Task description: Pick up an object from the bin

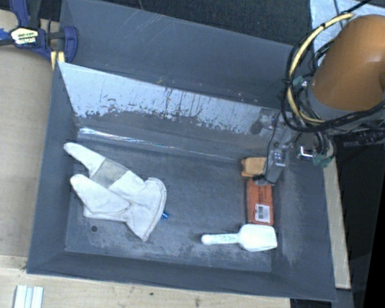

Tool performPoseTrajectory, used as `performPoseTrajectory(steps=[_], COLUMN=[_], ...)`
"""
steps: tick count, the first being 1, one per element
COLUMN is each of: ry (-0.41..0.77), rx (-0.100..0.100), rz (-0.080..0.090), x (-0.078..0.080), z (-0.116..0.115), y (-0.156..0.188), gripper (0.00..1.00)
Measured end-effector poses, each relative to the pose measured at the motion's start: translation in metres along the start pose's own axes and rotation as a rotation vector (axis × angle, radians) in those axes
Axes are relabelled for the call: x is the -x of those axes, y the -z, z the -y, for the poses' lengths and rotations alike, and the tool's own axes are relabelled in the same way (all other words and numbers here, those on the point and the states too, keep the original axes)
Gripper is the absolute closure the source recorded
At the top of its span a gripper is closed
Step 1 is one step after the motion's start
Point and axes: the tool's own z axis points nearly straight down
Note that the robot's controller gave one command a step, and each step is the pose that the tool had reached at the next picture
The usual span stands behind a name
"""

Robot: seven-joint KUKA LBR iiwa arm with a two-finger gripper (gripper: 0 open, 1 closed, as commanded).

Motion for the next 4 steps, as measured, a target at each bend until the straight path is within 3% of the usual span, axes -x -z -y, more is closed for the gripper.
performPoseTrajectory(steps=[1, 2, 3, 4], ry=[0.001, -0.003, 0.077, 0.025], rx=[-0.001, -0.002, 0.003, -0.001], rz=[0.008, 0.013, 0.009, 0.011], x=[0.001, -0.002, -0.014, -0.003], z=[0.0, -0.051, -0.072, -0.095], y=[0.005, -0.033, -0.077, -0.104], gripper=[0.0, 0.0, 0.0, 0.0])
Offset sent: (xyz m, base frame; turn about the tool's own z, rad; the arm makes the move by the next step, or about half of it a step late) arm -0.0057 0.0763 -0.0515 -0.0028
